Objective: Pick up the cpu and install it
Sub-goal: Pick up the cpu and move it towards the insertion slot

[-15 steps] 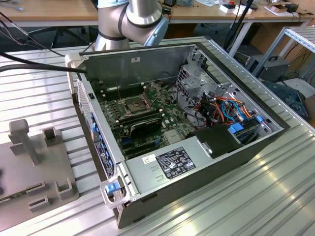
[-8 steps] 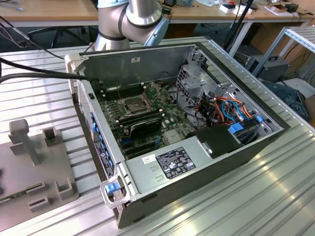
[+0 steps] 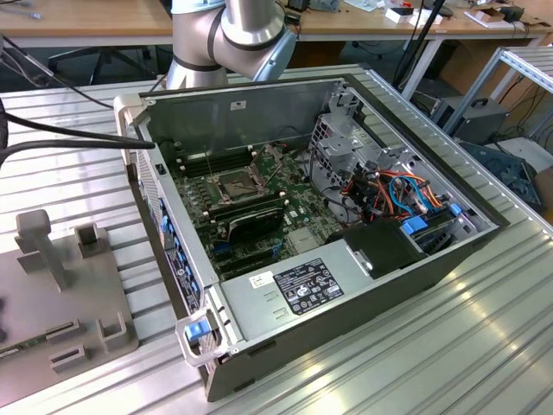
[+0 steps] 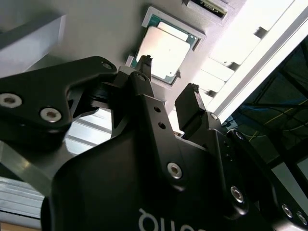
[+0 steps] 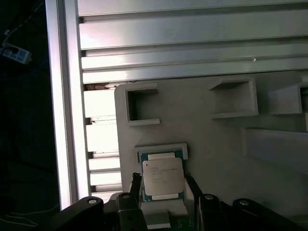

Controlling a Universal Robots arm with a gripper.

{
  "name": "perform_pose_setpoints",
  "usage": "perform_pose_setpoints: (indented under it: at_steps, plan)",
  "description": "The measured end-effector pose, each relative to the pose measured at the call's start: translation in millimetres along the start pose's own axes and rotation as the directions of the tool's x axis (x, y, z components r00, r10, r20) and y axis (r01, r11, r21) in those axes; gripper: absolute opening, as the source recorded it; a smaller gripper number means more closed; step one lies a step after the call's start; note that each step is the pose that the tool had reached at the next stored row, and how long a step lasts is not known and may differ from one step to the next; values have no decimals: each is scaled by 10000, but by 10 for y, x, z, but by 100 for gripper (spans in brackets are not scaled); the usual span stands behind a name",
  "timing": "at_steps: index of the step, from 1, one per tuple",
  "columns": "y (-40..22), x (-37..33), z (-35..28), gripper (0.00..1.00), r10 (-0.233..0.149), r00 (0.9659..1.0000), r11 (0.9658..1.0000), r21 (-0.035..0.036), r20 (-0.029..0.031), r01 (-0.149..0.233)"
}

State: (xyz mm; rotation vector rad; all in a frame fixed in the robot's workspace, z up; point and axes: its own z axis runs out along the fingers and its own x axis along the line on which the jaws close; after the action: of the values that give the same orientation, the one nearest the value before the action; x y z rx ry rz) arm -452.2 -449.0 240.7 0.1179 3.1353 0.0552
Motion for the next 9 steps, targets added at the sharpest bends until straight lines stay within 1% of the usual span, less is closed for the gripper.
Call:
perform_pose_setpoints:
  at_steps: [2, 5, 9]
  plan:
    - [-1, 0, 34, 48, 1, 10000, 10000, 1, -15, -1]
    - [-3, 0, 90, 48, 2, 10000, 10000, 4, -57, -2]
    - [-5, 0, 138, 48, 3, 10000, 10000, 7, -85, -3]
